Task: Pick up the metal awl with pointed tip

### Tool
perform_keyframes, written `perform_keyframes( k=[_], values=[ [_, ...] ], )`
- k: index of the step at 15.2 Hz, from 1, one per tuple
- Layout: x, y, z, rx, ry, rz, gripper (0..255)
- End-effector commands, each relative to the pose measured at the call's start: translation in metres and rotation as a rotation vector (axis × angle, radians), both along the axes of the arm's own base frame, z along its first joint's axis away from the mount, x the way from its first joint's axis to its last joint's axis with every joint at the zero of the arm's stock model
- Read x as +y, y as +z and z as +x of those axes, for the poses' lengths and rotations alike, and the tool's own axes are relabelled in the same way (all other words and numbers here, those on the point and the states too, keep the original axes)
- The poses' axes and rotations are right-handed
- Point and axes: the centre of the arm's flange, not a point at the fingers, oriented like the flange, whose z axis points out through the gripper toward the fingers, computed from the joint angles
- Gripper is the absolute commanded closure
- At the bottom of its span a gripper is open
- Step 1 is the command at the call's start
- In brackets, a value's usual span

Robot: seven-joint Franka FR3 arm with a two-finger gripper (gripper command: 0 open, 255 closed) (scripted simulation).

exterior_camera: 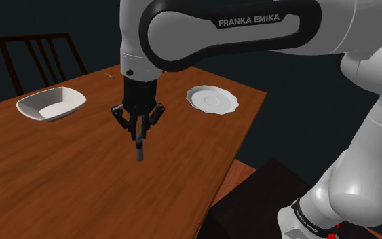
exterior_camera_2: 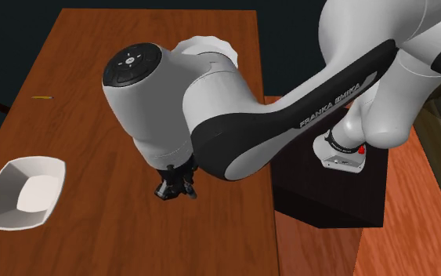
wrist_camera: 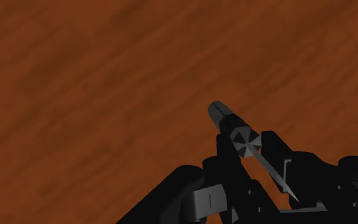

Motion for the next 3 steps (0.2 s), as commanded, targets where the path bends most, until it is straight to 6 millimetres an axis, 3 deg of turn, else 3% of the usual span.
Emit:
perform_keyframes(
  k=[1, 3],
  values=[
    [-0.0001, 0.0107, -0.0001, 0.0, 0.0, 0.0, 255],
    [-0.0001, 0.0115, -0.0001, 0.0, 0.0, 0.0, 255]
  ],
)
